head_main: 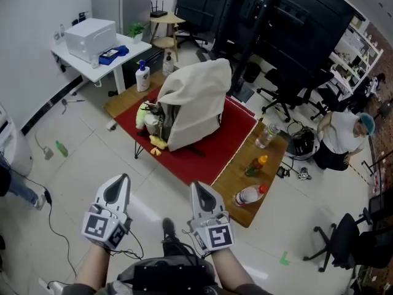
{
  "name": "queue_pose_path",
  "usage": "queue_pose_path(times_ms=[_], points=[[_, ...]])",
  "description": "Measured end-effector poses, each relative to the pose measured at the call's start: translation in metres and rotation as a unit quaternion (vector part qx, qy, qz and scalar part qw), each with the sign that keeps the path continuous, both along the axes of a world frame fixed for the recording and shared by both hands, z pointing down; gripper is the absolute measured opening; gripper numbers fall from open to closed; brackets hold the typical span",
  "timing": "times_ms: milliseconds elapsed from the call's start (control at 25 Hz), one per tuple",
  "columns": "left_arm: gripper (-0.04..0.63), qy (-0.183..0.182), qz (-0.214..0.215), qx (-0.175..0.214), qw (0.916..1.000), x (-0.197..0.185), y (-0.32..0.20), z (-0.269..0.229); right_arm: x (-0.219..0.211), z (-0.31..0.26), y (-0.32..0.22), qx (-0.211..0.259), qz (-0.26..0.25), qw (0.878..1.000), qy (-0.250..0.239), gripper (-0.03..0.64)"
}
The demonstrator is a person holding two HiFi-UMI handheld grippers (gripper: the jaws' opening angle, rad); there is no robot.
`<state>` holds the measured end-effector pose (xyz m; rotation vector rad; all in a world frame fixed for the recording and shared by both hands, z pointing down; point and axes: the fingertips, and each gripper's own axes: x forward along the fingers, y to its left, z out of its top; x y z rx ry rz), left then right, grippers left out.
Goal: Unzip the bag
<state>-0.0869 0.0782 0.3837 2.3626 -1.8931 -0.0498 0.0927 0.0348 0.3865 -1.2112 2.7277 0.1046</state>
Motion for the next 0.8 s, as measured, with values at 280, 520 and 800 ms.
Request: queue_pose_path(times_ms=[280,520,800], points=[[0.025,-0.01,0.03,0.012,0.9994,0.003,-0.106,0.002,-0.025,0.004,-0.095,-0.013,-0.022,1.0,-0.006,0.005],[0.025,-0.017,0.043,-0.011,0.9989,0.0,-0.169,0.02,-0.055,0.01,-0.143,-0.022,-0.059,0.998,-0.004,0.005],[0.025,-0.042,0.043,-0.03,0.9977,-0.023,-0.236,0.039,-0.098,0.02,-0.193,-0.054,-0.102,0.993,0.011,0.005]])
